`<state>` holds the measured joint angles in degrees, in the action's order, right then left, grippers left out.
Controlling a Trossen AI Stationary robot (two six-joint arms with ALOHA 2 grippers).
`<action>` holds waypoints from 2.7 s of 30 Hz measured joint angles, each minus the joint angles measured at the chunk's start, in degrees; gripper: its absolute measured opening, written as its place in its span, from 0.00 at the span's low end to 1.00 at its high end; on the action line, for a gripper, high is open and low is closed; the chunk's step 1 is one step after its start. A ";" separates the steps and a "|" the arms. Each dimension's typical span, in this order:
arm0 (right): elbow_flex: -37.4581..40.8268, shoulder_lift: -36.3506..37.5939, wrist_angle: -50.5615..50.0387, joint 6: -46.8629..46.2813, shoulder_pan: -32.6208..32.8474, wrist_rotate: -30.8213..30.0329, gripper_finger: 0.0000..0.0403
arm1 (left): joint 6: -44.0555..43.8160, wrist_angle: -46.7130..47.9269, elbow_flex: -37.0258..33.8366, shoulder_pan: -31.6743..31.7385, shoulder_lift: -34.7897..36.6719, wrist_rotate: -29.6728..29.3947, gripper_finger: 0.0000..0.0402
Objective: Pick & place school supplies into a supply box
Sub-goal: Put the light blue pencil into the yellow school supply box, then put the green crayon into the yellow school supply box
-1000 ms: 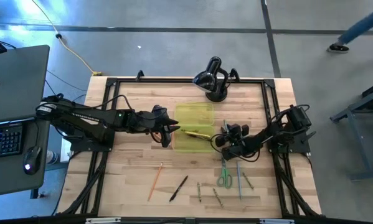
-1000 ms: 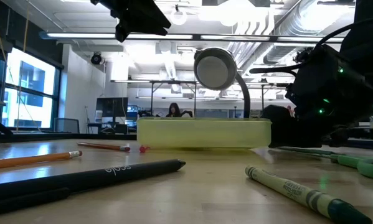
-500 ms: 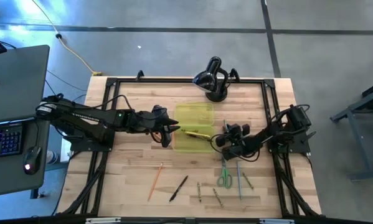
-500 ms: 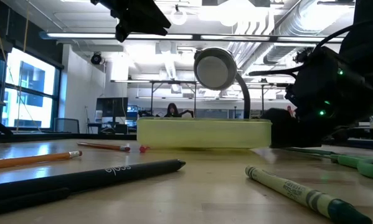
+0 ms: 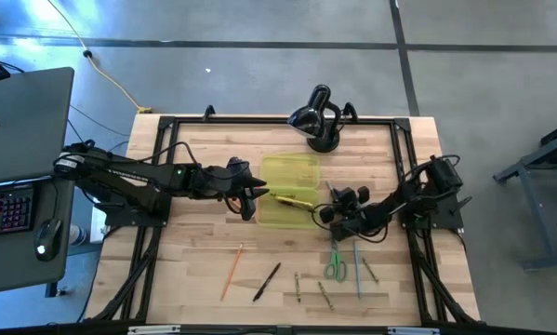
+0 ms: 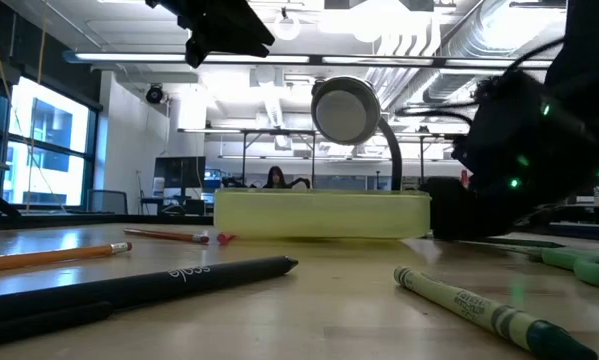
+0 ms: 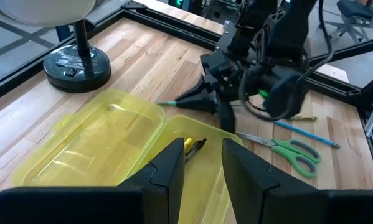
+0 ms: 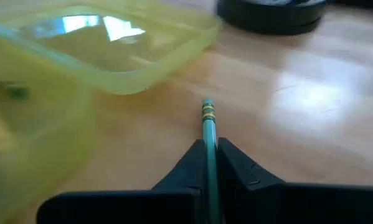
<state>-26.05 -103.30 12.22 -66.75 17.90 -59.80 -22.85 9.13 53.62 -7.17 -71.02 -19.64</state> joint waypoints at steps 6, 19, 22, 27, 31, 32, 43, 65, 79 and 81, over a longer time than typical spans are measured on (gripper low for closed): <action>-0.11 9.08 -0.27 7.94 0.91 -5.59 0.01 | -0.02 0.00 0.01 0.00 0.00 0.18 0.35; -0.09 22.64 29.23 56.47 -2.62 30.64 0.01 | 0.00 -1.74 -0.01 -0.01 0.00 0.16 0.35; -0.49 20.43 35.03 57.74 -5.23 36.39 0.01 | 0.02 -2.93 -0.01 -0.01 0.02 0.16 0.35; -4.52 11.95 35.86 57.53 -8.59 36.97 0.01 | 0.02 -3.37 -0.01 0.02 0.02 0.14 0.35; -11.24 3.38 36.77 57.23 -10.06 40.26 0.01 | -0.10 -3.37 -0.01 0.02 0.02 -0.47 0.35; -12.84 1.23 36.53 57.78 -10.32 40.44 0.01 | -0.43 -3.40 -0.01 0.01 0.02 -0.51 0.35; -26.63 -10.38 21.20 55.57 -12.80 40.71 0.01 | 1.42 -5.98 -0.01 0.00 0.49 -0.65 0.35; -29.54 -3.06 10.87 55.25 -14.02 43.30 0.35 | -2.08 0.16 -0.01 -0.01 0.48 1.64 0.35; -29.42 20.58 -22.54 51.13 -3.64 40.70 0.34 | -3.05 14.48 -0.23 -6.54 -1.91 17.93 0.35; -29.40 21.59 -25.91 48.63 -1.51 38.71 0.34 | -4.90 14.05 -0.18 -7.82 -2.70 16.41 0.35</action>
<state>-55.45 -81.71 -13.70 -18.12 16.39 -21.09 -27.75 23.18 53.44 -14.99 -73.72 -3.24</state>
